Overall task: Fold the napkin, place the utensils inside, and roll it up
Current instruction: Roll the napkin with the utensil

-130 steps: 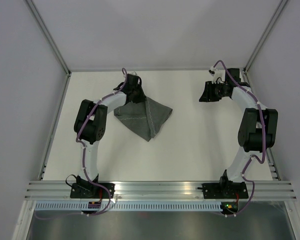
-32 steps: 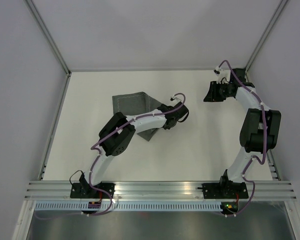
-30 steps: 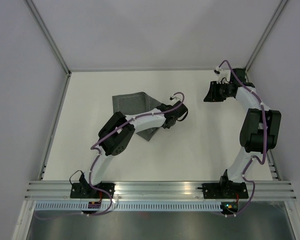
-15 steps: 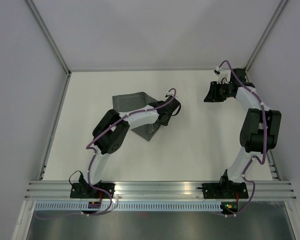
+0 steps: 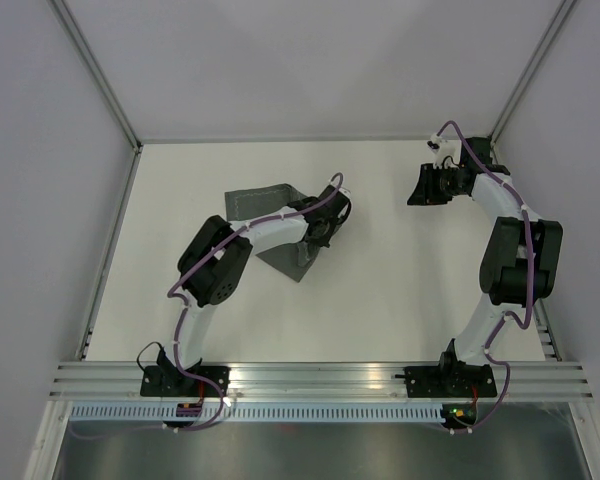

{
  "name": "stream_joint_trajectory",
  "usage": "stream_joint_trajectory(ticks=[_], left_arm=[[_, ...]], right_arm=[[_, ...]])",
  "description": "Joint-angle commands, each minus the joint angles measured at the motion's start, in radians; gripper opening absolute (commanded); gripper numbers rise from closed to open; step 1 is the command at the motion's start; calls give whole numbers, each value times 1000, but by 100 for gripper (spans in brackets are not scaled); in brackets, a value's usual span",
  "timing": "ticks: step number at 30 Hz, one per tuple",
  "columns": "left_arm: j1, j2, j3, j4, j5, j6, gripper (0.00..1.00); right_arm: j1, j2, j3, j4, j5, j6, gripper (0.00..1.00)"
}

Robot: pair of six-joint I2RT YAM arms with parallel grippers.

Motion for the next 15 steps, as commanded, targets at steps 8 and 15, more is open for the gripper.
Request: stream_joint_trajectory(ticks=[8, 15], left_arm=[[0, 45, -141, -98, 254, 88, 2], [-17, -41, -195, -125, 500, 140, 2]], right_arm=[[-4, -85, 25, -98, -95, -194, 36], [12, -275, -142, -70, -150, -448, 40]])
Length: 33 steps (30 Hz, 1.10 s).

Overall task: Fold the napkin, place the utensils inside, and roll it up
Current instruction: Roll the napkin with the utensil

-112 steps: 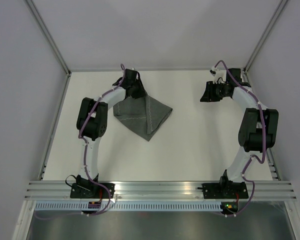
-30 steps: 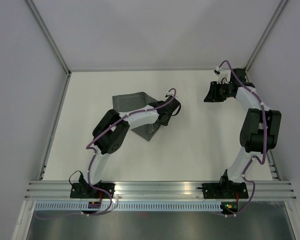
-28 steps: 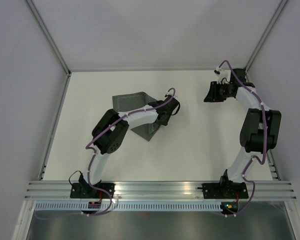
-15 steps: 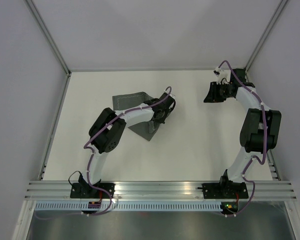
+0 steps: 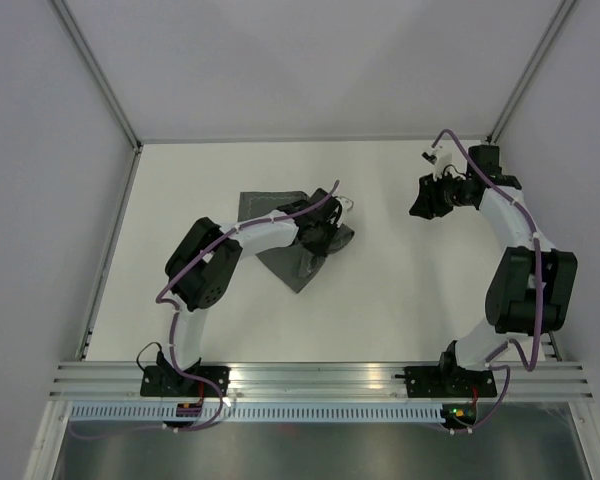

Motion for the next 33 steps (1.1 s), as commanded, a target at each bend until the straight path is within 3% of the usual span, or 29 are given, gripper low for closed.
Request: stream_joint_trajectory(ticks=[1, 9, 16, 23, 26, 29, 33], left_arm=[[-33, 31, -88, -208, 259, 44, 2], [-85, 11, -117, -288, 420, 94, 2], [-104, -8, -165, -344, 471, 146, 2], [-104, -8, -167, -352, 431, 163, 3], [-105, -57, -176, -323, 417, 150, 16], [-110, -122, -188, -295, 419, 140, 37], [-110, -190, -185, -271, 423, 131, 47]], right_arm=[[18, -137, -98, 20, -75, -204, 40], [79, -316, -309, -41, -153, -571, 46], [159, -402, -404, -94, -176, -732, 50], [297, -488, -507, -12, -97, -711, 52], [323, -502, -524, 13, -78, -694, 52], [326, -497, -499, -27, -80, -717, 52], [328, -519, -487, -71, -87, -729, 53]])
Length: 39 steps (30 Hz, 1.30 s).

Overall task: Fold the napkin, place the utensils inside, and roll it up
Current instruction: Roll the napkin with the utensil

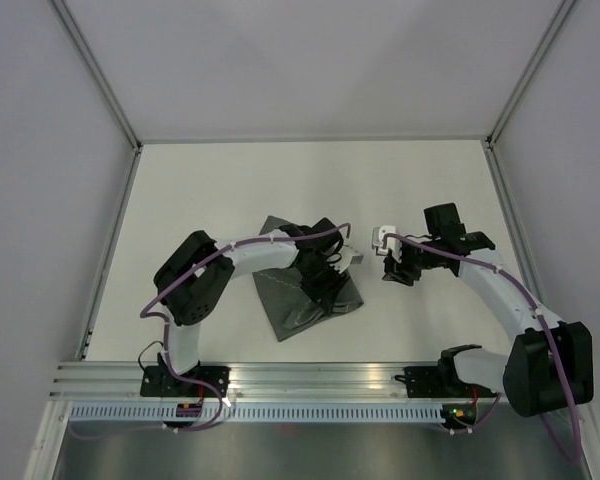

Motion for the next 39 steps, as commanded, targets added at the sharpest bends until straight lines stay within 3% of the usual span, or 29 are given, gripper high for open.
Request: stream_joint_trajectory(ticks=[1, 11, 16, 21, 28, 34, 39], left_arm=[[-3, -81, -10, -17, -53, 16, 48], [6, -244, -62, 99, -29, -74, 60], [102, -387, -197, 251, -101, -214, 60], [138, -508, -375, 391, -190, -389, 52], [141, -500, -482, 492, -355, -587, 34], [146, -457, -472, 517, -401, -622, 33], [146, -479, -482, 534, -409, -633, 33]], right_arm=[[8, -48, 31, -15, -42, -58, 53], [96, -148, 5, -43, -46, -56, 54], [233, -188, -55, 68, 14, -6, 55], [417, -211, -201, 305, 167, 40, 56], [656, -176, -271, 494, 347, 122, 58], [847, -115, -313, 643, 556, 180, 59], [880, -50, -354, 753, 628, 183, 63]])
